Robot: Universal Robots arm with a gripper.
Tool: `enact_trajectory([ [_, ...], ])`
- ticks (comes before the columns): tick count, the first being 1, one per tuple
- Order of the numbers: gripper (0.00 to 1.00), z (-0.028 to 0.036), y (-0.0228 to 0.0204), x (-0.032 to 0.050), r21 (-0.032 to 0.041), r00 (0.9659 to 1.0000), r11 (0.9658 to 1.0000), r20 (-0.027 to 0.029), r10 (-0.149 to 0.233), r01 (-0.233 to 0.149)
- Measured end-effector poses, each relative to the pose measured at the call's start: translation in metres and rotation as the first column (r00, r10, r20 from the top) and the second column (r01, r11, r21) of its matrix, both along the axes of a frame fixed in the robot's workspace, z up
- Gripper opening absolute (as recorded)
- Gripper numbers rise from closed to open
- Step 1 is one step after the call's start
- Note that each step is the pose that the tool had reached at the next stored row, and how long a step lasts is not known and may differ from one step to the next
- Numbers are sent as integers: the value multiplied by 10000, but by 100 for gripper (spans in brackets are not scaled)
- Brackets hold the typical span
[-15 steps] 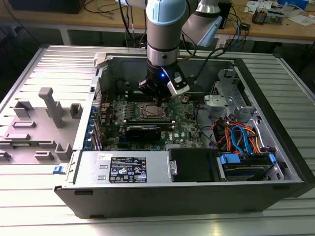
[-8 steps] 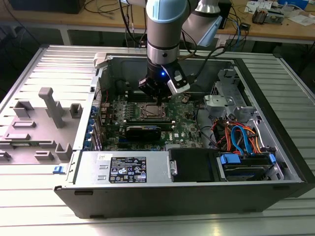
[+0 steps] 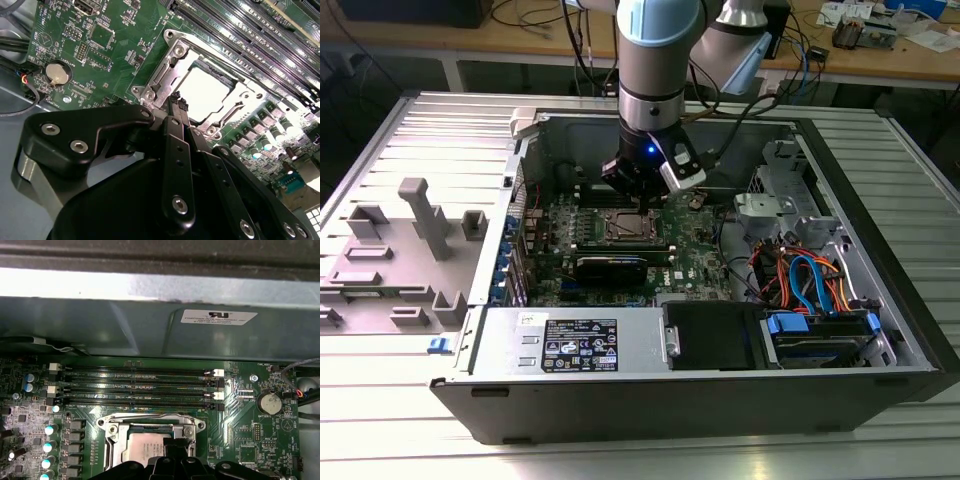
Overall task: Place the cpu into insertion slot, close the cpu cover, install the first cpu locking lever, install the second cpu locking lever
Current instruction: 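Install the second cpu locking lever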
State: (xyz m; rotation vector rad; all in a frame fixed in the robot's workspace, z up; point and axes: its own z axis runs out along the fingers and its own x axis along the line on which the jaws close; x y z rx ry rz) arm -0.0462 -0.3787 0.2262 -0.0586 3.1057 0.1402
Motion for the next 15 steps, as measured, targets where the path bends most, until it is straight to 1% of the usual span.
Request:
enact_trajectory([
  [2,11,-2,-18,0,3,10000,10000,2,-1,1],
  [5,11,-1,-82,0,-7,10000,10000,2,0,0],
  [6,11,-2,-93,0,-24,10000,10000,2,-1,1],
  [7,11,-2,-94,0,-106,10000,9999,2,-4,4],
  [8,11,2,-95,0,-247,10000,9997,2,-2,2],
  [9,11,7,-95,0,-419,10000,9991,2,-2,2],
  [10,11,10,-95,0,-559,10000,9984,3,-1,1],
  [11,11,13,-95,0,-586,10000,9983,3,-1,1],
  [12,11,27,-96,0,-589,10000,9983,1,-1,1],
  [13,11,50,-96,0,-588,10000,9983,2,-2,2],
  [14,11,94,-96,0,-589,10000,9983,0,-2,2],
  [15,11,119,-96,0,-590,10000,9983,-1,-2,2],
])
